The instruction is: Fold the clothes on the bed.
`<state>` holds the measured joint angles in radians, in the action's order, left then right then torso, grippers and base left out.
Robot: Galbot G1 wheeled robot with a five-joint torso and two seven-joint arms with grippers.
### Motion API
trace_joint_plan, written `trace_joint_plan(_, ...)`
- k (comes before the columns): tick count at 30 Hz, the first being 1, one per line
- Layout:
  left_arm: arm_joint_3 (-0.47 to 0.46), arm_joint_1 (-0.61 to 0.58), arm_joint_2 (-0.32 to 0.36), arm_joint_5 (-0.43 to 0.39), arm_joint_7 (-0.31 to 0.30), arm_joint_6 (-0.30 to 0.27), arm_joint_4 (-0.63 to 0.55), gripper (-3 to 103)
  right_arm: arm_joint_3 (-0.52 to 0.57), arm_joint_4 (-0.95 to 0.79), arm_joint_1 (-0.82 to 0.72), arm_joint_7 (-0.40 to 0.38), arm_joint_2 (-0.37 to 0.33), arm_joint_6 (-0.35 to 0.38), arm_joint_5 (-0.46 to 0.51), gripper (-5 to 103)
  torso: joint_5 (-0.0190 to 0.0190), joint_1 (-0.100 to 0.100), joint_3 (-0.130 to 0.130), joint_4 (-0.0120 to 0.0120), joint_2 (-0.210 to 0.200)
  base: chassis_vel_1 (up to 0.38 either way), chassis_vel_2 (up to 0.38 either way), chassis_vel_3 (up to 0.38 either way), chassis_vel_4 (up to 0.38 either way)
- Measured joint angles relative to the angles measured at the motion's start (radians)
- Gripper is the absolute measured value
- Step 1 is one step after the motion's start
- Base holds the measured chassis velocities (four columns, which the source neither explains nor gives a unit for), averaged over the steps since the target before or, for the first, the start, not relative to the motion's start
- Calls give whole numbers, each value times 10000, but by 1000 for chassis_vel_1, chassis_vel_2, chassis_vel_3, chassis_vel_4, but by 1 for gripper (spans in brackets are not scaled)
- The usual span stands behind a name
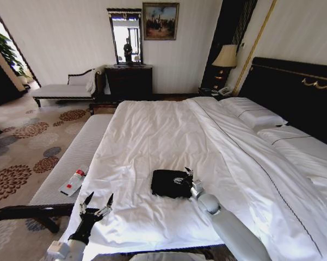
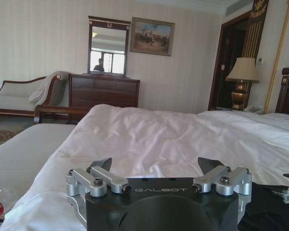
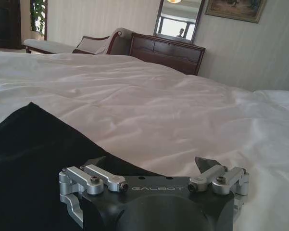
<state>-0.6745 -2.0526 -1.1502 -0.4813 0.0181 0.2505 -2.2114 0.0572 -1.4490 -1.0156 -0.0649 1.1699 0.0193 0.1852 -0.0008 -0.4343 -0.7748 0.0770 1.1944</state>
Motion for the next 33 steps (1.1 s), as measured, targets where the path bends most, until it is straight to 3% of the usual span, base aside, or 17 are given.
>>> trace_joint_plan(11,0,0,0,0,-1,0,0,100,-570,1097,524,-69,1484,-613,-1515,100,-1,1,0,0,0,0,0,0,0)
trace_joint_plan(21,0,0,0,0,-1,-1,0,100,-692,1759,743,-134,2121,-910,-2151,100,1,1,1,0,0,0,0,0,0)
trace_joint_plan(26,0,0,0,0,-1,-1,0,100,-576,863,478,-12,1887,-908,-1139,100,2,0,0,-2,0,0,0,0,0)
trace_joint_plan(28,1,0,0,0,0,-3,0,100,-392,-64,81,414,1551,-1003,334,100,3,0,1,2,0,0,0,0,0)
trace_joint_plan(33,0,0,0,0,-1,-3,0,100,525,-1148,-713,615,1388,-1259,1384,100,3,1,2,-1,0,0,0,0,0)
